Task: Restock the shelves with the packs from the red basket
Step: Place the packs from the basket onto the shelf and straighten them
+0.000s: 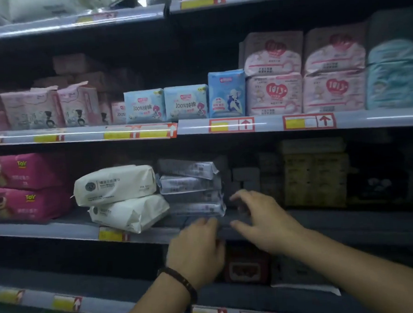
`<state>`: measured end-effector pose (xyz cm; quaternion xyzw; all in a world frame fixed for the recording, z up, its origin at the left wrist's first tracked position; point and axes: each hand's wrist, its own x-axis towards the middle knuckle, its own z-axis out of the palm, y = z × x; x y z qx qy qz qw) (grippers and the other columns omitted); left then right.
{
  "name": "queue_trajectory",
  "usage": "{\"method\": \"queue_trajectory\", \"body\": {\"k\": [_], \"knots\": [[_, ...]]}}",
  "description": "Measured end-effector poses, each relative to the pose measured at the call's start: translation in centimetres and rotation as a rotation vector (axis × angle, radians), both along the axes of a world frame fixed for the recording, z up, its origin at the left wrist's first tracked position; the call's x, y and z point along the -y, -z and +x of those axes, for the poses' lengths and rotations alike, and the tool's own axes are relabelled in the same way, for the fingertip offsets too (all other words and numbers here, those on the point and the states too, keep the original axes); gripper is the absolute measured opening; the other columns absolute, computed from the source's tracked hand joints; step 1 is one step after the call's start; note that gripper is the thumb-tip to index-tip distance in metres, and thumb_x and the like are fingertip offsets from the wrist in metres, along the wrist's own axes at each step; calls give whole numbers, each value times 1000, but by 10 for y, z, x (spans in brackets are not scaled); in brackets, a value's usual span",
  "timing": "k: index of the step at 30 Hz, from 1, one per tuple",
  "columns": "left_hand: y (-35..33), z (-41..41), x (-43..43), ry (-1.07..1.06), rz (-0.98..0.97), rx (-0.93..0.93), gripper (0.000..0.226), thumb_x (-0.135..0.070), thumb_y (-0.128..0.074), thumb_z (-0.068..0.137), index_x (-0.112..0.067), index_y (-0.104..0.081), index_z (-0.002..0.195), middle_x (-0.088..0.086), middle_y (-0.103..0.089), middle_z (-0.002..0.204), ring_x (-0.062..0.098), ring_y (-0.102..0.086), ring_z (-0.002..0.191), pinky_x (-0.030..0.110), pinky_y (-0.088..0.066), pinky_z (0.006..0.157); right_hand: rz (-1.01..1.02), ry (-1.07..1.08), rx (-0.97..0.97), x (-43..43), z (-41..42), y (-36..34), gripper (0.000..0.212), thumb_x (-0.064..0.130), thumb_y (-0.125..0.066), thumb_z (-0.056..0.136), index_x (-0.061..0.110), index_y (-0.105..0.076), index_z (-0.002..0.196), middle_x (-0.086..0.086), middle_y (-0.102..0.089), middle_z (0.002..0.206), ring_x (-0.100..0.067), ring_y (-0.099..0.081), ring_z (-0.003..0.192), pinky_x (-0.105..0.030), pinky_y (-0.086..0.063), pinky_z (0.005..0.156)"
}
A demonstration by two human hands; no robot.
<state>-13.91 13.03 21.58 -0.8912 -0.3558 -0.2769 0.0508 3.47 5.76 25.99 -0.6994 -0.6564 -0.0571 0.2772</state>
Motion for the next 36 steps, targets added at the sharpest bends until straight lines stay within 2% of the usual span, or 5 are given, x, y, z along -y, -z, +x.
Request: {"method": "queue_trajectory", "body": {"k": [9,17,26,32,36], "knots": [[145,36,105,215,-312,-242,27,-50,-50,92,-34,-63,108,-3,-73,103,24,-70,96,39,-61,78,-412,21,225,166,60,165,37,55,-44,96,31,-67,112,6,-64,109,-19,-64,104,-41,-56,86],[281,107,188,382,-593,-463,27,-50,-58,92,-31,-68,109,-6,-73,107,20,-68,104,28,-50,77,-761,472,-161,311,143,355,32,39,-68,91,24,-72,119,1,-73,114,-24,-71,106,-31,-53,85],[333,150,206,485,-672,-786,39,-50,-61,97,-32,-65,131,-3,-69,130,21,-63,121,31,-47,91,-980,758,-532,323,156,426,56,31,-84,83,7,-67,131,-13,-73,126,-27,-71,111,-31,-58,85],[357,154,212,495,-725,-918,41,-52,-59,99,-31,-63,133,0,-63,139,22,-60,125,34,-48,97,-1034,913,-813,334,139,466,131,34,-89,80,10,8,166,-17,-61,145,-34,-69,118,-40,-62,92],[360,155,213,485,-756,-952,39,-50,-59,100,-29,-64,132,0,-62,140,20,-60,124,34,-49,97,-898,1027,-845,332,129,457,129,35,-85,87,2,13,163,-19,-54,153,-37,-57,137,-34,-50,98]]}}
